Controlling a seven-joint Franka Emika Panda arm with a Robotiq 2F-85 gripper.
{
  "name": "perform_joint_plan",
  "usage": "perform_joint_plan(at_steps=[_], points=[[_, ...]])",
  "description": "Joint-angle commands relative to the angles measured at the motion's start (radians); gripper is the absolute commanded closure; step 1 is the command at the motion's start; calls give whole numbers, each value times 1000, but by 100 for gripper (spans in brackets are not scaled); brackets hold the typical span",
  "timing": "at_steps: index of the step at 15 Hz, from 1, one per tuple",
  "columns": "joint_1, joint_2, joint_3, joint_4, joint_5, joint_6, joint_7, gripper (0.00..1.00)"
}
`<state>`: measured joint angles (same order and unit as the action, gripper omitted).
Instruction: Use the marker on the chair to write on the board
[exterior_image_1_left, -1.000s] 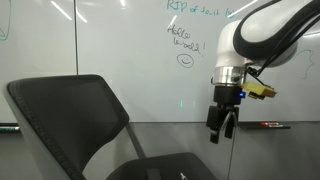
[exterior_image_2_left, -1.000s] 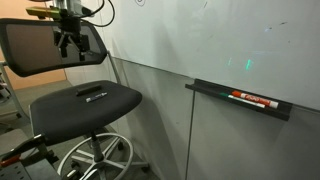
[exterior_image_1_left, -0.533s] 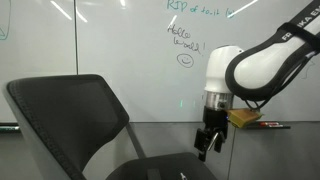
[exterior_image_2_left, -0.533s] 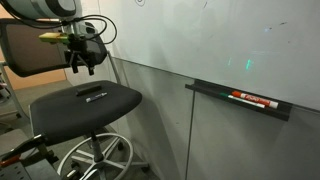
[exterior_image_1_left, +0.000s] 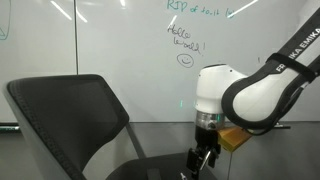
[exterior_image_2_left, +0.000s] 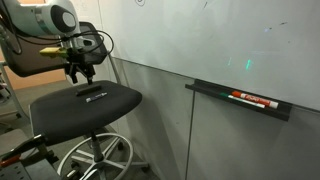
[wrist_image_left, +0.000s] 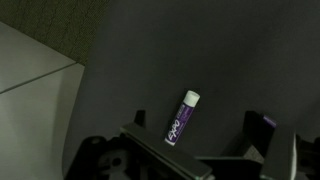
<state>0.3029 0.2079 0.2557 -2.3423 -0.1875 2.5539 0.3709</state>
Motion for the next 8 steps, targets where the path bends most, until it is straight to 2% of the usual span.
perform_joint_plan(at_steps=[1, 8], points=[[51, 47, -16, 25, -18, 27, 41, 0], [106, 142, -39, 49, -44, 94, 24, 0]])
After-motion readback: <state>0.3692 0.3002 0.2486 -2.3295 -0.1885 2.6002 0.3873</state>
